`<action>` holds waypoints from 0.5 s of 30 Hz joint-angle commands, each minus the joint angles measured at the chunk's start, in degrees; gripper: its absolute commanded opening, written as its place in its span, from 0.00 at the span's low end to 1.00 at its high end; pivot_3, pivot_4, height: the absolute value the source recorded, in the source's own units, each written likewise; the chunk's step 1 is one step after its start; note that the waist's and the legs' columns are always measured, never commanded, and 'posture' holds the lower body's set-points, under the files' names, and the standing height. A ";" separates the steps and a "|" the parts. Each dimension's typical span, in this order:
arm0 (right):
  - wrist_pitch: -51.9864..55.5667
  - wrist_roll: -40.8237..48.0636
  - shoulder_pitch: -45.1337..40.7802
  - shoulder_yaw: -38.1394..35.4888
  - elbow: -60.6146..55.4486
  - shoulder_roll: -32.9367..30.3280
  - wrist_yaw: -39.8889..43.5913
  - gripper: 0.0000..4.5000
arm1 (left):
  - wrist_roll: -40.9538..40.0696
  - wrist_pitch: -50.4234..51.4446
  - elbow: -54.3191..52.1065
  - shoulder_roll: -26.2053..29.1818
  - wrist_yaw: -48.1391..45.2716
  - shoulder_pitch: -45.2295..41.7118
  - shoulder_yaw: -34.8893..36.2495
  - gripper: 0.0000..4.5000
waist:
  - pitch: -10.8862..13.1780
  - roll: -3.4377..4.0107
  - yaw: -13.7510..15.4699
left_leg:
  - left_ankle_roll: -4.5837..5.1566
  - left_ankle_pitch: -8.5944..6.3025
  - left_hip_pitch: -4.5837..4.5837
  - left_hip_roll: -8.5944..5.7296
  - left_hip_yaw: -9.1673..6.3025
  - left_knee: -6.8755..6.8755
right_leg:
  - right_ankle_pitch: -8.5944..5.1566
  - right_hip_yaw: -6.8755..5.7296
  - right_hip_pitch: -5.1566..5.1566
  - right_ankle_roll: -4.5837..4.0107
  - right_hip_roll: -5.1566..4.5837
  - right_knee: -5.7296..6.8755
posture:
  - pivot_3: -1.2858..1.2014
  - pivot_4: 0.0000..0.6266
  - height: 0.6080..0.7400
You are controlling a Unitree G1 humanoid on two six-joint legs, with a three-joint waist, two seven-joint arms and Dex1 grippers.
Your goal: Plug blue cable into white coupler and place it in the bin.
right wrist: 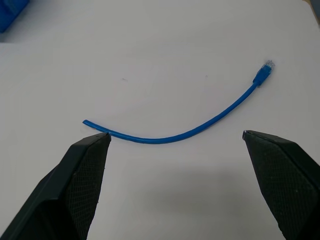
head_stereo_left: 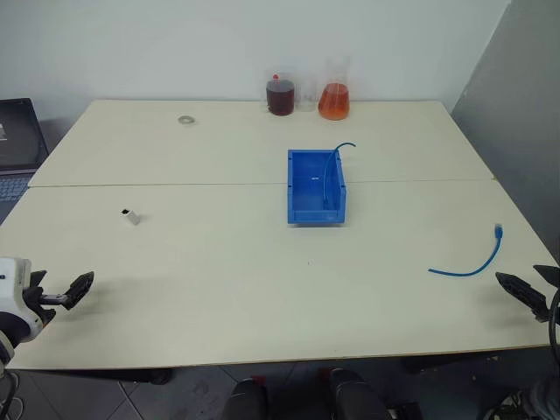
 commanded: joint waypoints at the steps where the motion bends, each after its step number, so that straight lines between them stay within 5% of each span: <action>1: -0.58 0.12 0.32 -0.81 -1.22 -0.03 -0.24 1.00 | -0.59 0.28 -2.61 0.44 -0.68 0.07 0.54 1.00 | 0.00 0.00 0.01 | 0.00 0.00 0.00 0.00 0.00 0.00 | 0.00 0.00 0.00 0.00 0.00 0.00 | 0.52 0.24 1.00; 15: -0.73 0.37 -0.32 -0.04 -0.98 1.12 -1.54 1.00 | 0.08 0.06 -4.85 -0.74 -0.65 0.53 0.02 1.00 | 0.00 0.00 0.03 | 0.00 0.00 0.02 0.01 0.00 0.00 | 0.03 0.00 0.01 -0.05 0.01 0.02 | 0.52 0.24 1.00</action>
